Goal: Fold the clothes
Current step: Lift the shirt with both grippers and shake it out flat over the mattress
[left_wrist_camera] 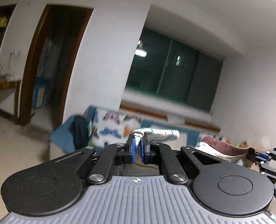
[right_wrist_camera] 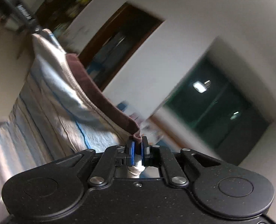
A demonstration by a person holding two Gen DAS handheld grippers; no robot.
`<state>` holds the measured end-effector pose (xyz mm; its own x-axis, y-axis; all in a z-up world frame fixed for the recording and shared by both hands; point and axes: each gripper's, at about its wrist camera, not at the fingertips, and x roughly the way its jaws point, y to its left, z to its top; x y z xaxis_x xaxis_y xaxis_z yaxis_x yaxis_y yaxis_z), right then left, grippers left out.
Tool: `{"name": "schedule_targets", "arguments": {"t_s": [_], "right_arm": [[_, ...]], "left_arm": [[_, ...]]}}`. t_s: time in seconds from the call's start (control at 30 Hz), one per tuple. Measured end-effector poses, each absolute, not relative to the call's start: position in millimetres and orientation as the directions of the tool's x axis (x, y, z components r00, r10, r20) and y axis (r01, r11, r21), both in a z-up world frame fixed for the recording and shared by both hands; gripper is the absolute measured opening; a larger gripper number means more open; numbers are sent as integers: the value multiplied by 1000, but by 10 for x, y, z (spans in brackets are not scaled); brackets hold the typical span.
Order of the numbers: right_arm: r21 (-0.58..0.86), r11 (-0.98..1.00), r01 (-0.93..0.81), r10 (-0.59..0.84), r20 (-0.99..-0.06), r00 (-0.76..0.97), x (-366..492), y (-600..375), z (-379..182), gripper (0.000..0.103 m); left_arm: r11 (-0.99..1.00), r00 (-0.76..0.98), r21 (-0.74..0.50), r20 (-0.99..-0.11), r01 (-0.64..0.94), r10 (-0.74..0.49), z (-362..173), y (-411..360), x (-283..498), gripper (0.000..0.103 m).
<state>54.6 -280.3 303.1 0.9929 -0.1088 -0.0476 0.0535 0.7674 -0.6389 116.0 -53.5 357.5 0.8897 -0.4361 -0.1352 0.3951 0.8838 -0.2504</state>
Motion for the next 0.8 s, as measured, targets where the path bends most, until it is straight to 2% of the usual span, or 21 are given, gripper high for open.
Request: {"name": "schedule_targets", "arguments": {"t_s": [0.13, 0.2, 0.23, 0.5, 0.67, 0.8], "right_arm": [[-641, 767, 18, -80, -68, 994, 296, -2822, 2891, 7], [-629, 775, -57, -54, -155, 986, 110, -2832, 2498, 7], [-631, 773, -69, -50, -169, 984, 83, -2818, 2425, 7], [-499, 747, -439, 84, -584, 807, -667, -2655, 444, 7], [-389, 752, -533, 155, -681, 716, -1062, -2434, -67, 7], [-362, 758, -542, 168, -694, 700, -1204, -2280, -173, 11]], "left_arm": [[900, 882, -219, -211, 378, -422, 3150, -535, 914, 7], [905, 867, -218, -276, 364, -415, 2806, -518, 805, 7], [910, 859, -213, -310, 355, -407, 2605, -503, 740, 7], [935, 697, -167, -629, 311, -344, 908, -234, 1, 7], [941, 643, -167, -694, 294, -324, 388, 40, -389, 7], [947, 633, -178, -708, 269, -313, 191, 290, -553, 8]]}}
